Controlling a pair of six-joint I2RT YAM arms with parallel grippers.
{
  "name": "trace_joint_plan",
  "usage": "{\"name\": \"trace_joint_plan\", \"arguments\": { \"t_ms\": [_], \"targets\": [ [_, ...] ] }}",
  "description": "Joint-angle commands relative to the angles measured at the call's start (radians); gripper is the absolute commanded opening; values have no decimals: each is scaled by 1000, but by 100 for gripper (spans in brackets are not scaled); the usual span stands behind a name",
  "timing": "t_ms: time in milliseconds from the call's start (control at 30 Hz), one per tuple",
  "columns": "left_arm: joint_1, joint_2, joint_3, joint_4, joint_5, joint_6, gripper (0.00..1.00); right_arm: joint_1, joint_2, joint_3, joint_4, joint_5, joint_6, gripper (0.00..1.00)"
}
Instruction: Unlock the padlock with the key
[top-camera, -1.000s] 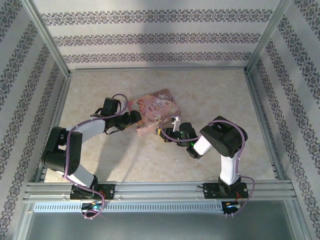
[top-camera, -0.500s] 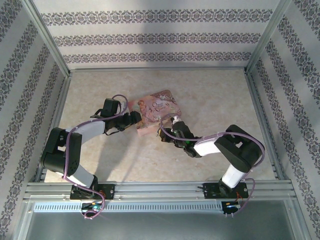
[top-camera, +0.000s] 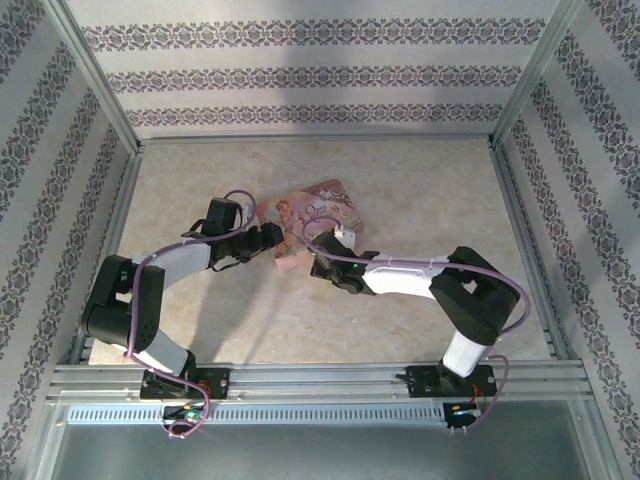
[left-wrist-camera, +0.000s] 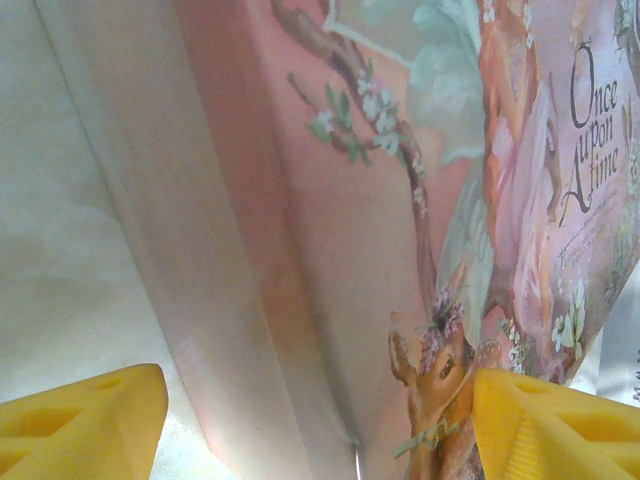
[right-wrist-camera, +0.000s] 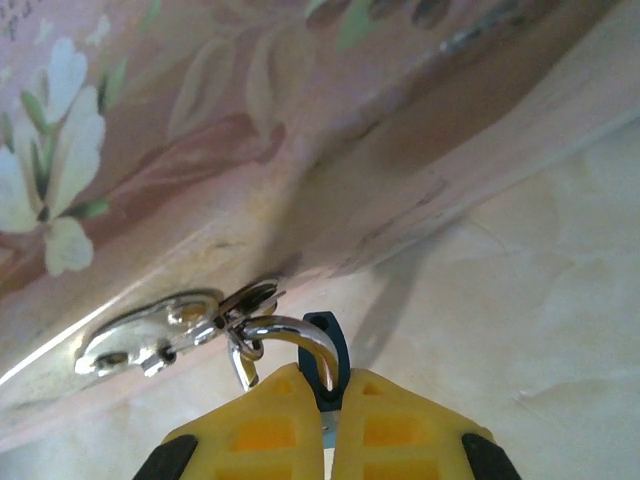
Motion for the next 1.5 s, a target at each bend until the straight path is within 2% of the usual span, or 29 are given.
{"name": "trace_joint_plan", "arguments": {
  "t_ms": [0, 200, 467, 733, 900, 1033, 1133, 1167, 1200, 1267, 1333, 1367, 1467],
  "targets": [
    [-4, 14, -29, -22, -40, -7, 78, 15, 35, 62, -208, 141, 79, 1],
    [-4, 25, -31, -3, -34, -12, 78, 46, 93, 151, -299, 195, 128, 3],
    [-5, 31, -32, 9, -31, -19, 78, 57, 129, 199, -283, 168, 101, 9],
    [-4, 26, -31, 2, -32, -18, 78, 80, -5, 142, -271, 189, 33, 40],
    [-5, 14, -28, -10, -39, -10, 78, 105, -162, 42, -250, 202, -16, 64],
    [-5, 8, -25, -24, -41, -6, 78, 106, -331, -96, -151, 194, -144, 74],
    [-5, 5, -24, -35, -44, 1, 78, 81, -469, -228, 39, 76, -361, 83],
    [-4, 3, -24, -39, -44, 2, 78, 47, -509, -277, 115, -17, -420, 83],
    [-4, 0, -24, -39, -44, 3, 78, -2, -536, -312, 160, -105, -426, 82],
    [-4, -1, -24, -45, -44, 6, 78, -129, -568, -399, 331, -411, -448, 81],
    [-5, -5, -24, -50, -47, 8, 78, -227, -565, -443, 432, -618, -424, 80],
    [-5, -6, -24, -50, -46, 10, 78, -268, -554, -452, 465, -713, -416, 79],
    [-4, -9, -25, -50, -48, 8, 78, -342, -503, -467, 555, -888, -389, 78]
  ]
}}
